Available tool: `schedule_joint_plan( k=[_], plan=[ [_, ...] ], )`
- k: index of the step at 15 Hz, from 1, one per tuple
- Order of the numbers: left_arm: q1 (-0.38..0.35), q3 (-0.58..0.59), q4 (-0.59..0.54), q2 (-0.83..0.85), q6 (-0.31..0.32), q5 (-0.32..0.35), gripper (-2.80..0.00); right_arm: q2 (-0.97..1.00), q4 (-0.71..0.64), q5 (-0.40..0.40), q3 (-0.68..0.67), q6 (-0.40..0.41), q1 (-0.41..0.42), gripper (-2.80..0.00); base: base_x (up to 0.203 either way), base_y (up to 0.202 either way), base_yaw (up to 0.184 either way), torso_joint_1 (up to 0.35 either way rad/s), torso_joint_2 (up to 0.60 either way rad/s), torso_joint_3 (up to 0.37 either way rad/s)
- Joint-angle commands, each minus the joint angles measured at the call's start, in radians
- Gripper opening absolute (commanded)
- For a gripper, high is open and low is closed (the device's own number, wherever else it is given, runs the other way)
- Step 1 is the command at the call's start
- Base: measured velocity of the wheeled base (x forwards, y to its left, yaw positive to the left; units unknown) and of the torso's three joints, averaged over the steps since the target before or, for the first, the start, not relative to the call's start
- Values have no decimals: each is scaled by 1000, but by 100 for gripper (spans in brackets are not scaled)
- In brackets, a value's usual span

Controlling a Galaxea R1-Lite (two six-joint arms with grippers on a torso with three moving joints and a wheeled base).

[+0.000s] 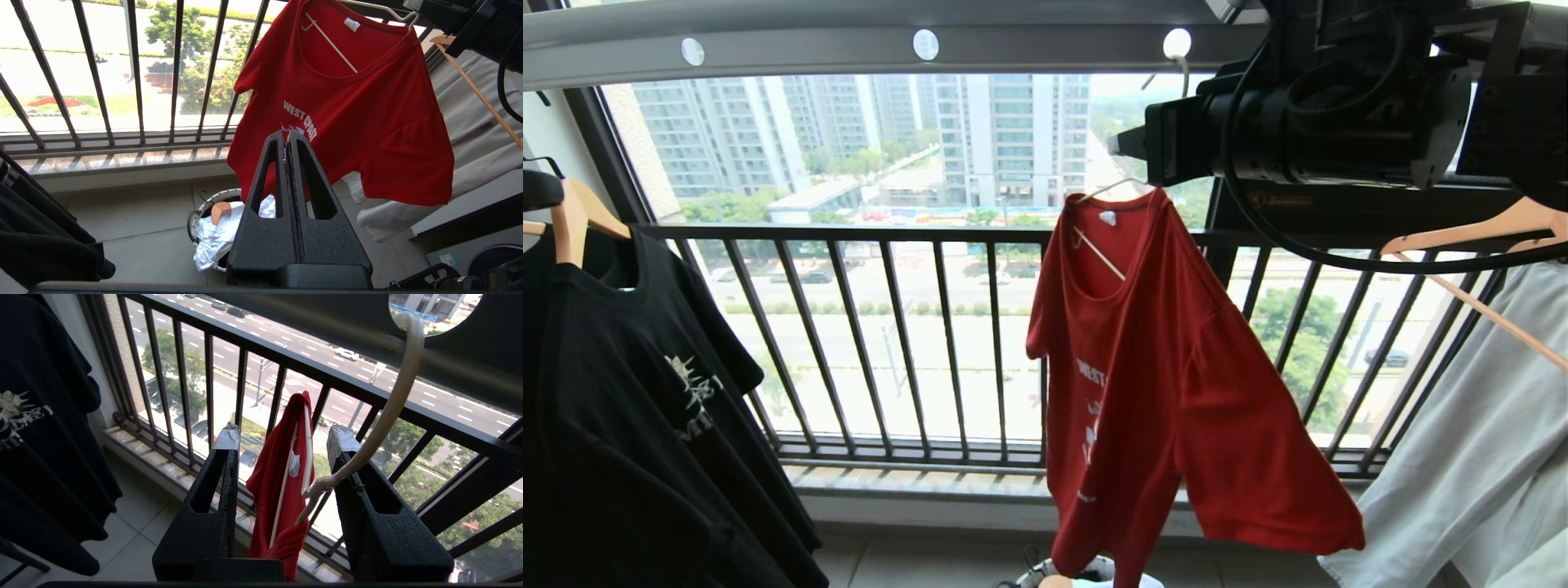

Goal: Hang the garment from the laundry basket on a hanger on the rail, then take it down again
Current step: Take the clothes off the clothes rack

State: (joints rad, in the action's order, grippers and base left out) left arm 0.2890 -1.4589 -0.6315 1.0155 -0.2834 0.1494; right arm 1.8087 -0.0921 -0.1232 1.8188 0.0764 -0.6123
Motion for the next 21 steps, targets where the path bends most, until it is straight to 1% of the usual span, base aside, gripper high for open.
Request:
schedule_joint_plan(
  k=[1,4,5,7,8,10,11,12,13,14,15,16,17,18,19,21],
  plan=[
    [1,1,-5,1,-2,1,-280,23,-1,1,12,0,0,-280,0,0,0,0,0,0],
    [1,10,-5,1,0,7,-280,23,-1,0,14,0,0,-280,0,0,0,0,0,0],
    [7,22,-5,1,1,46,-280,23,-1,1,14,0,0,-280,0,0,0,0,0,0],
    [10,42,-5,-2,1,172,-280,21,-3,-1,14,0,0,-280,0,0,0,0,0,0],
    [10,60,-4,0,1,221,-280,20,-3,1,14,0,0,-280,0,0,0,0,0,0],
    [25,102,11,5,-2,293,-280,18,-3,1,13,0,0,-280,0,0,0,0,0,0],
    [33,148,52,1,-2,312,-280,15,-3,0,14,0,-1,-280,0,0,0,0,0,0],
    [39,225,138,-2,-2,333,-280,9,-4,1,13,0,-1,-280,0,0,0,0,0,0],
    [42,312,246,-4,-1,355,-280,8,-5,1,13,0,-1,-280,0,0,0,0,0,0],
    [44,409,390,-3,-2,384,-280,8,-5,1,13,0,-1,-280,0,0,0,0,0,0],
    [45,500,570,3,-6,423,-280,3,-9,1,11,0,-1,-280,0,0,0,0,0,0],
    [46,557,704,17,-16,470,-280,1,-22,1,12,0,-1,-280,0,0,0,0,0,0],
    [46,583,798,62,-32,534,-280,0,-32,1,14,0,0,-280,0,0,0,0,0,0],
    [46,566,821,111,-43,592,-280,0,-33,2,13,0,-1,-280,0,0,0,0,0,0],
    [46,516,832,162,-50,636,-280,1,-34,3,13,-1,0,-280,0,0,0,0,0,0],
    [48,430,837,257,-58,690,-280,3,-38,7,13,-1,-1,-280,0,0,0,0,0,0]
  ],
)
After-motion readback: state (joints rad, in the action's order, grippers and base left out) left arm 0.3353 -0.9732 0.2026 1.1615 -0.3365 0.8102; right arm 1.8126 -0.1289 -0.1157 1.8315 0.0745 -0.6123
